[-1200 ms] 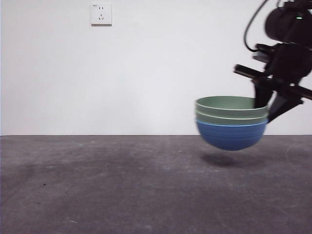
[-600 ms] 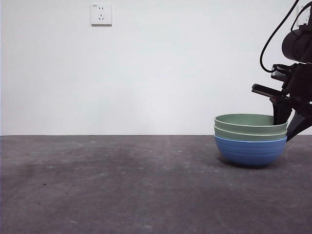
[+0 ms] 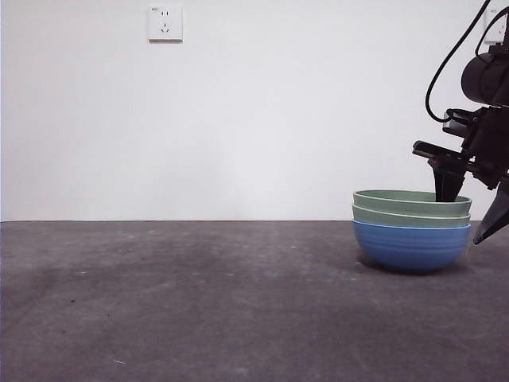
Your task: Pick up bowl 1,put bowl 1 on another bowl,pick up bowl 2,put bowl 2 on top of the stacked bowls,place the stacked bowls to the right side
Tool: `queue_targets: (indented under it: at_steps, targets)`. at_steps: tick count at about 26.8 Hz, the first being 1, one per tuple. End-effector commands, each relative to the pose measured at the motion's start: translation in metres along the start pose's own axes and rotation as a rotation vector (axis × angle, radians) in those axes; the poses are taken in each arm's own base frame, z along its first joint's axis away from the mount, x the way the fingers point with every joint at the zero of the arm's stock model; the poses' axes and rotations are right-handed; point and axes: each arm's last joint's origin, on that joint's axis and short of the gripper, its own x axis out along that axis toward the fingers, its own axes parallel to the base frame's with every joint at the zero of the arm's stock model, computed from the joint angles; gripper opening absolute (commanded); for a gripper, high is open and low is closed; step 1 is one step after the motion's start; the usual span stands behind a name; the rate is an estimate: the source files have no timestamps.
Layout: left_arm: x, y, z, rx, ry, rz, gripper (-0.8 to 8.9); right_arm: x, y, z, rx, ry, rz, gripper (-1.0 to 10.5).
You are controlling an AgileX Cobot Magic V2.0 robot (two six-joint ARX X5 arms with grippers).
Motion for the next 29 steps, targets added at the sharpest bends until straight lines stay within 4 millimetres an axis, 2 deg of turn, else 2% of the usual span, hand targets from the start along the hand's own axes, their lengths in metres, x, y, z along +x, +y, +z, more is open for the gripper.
queue_targets:
  at_steps: [1, 5, 9, 12, 18, 23, 24, 26, 29]
  targets:
    - [0.0, -0.001, 0.0, 0.008, -0.002, -0.004, 2.83, -0.01, 0.003, -0.001, -0.019, -0.017, 0.005, 2.6]
    - [0.0, -0.001, 0.0, 0.018, -0.001, -0.003, 2.83, -0.06, 0.014, -0.009, -0.057, -0.079, 0.009, 2.6]
    - [0.0, -0.001, 0.0, 0.044, 0.0, -0.004, 2.83, -0.121, 0.033, -0.046, -0.124, -0.039, 0.021, 2.6]
    - [0.0, -0.001, 0.0, 0.053, 0.0, -0.005, 2.83, -0.148, 0.045, -0.07, -0.186, -0.015, 0.033, 2.5]
    - [0.0, -0.001, 0.0, 0.066, 0.006, -0.006, 2.83, -0.193, 0.063, -0.112, -0.279, -0.056, 0.081, 2.4]
    - [0.0, -0.001, -0.004, 0.062, 0.046, -0.005, 2.63, -0.218, 0.07, -0.138, -0.347, -0.113, 0.128, 0.4]
    - [0.0, -0.001, -0.005, 0.064, 0.054, -0.005, 1.91, -0.222, 0.071, -0.142, -0.36, -0.123, 0.134, -0.1]
    - [0.0, 0.0, -0.006, 0.064, 0.064, -0.005, -0.3, -0.227, 0.07, -0.148, -0.371, -0.134, 0.139, -0.2]
    - [0.0, 0.0, -0.008, 0.067, 0.081, -0.006, -0.08, -0.231, 0.068, -0.154, -0.37, -0.121, 0.135, -0.2]
